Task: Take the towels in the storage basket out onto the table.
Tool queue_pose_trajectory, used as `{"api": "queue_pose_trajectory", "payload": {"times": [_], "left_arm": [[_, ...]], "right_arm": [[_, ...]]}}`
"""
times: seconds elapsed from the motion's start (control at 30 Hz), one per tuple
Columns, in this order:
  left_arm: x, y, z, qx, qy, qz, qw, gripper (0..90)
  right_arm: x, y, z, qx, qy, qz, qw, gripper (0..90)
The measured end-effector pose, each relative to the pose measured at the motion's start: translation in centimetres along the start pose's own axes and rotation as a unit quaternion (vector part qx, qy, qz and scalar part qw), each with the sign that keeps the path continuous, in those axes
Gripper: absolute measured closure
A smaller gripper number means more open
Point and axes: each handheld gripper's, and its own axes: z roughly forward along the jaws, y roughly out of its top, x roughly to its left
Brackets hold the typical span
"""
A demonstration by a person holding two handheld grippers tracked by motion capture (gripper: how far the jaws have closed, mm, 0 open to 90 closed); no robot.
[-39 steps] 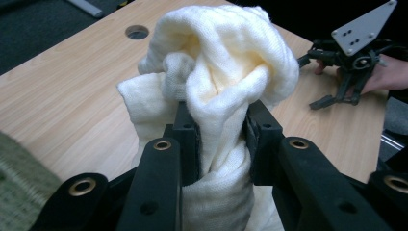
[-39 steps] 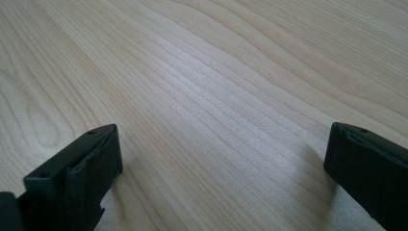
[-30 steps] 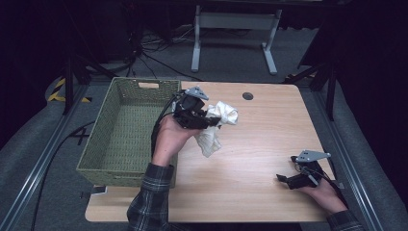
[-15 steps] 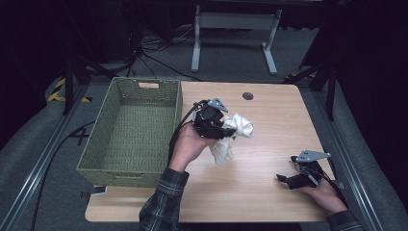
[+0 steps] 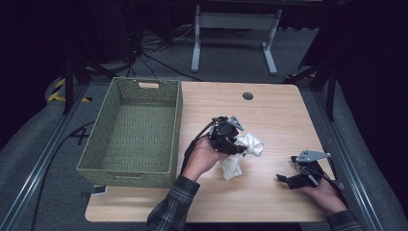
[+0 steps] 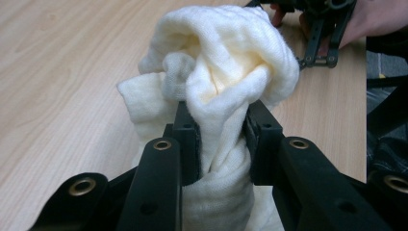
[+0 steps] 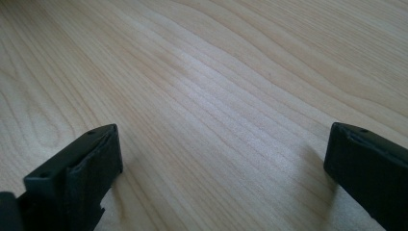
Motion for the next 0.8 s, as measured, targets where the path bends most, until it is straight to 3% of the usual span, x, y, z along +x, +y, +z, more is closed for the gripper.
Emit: {"api": "queue_pose_trajectory", "payload": {"times": [0.53, 0.8], "left_arm": [[-1.2, -0.8, 4.8, 0.051, -0.025, 0.032, 0.9979, 71.1], [-1.5, -2.3, 7.3, 0.089, -0.038, 0.043, 0.9944, 70.3]], "right_arm": [[0.0, 0.0, 0.0, 0.0, 0.0, 0.0, 1.0, 0.0], [0.0, 0.0, 0.0, 0.0, 0.0, 0.0, 1.0, 0.0]]}}
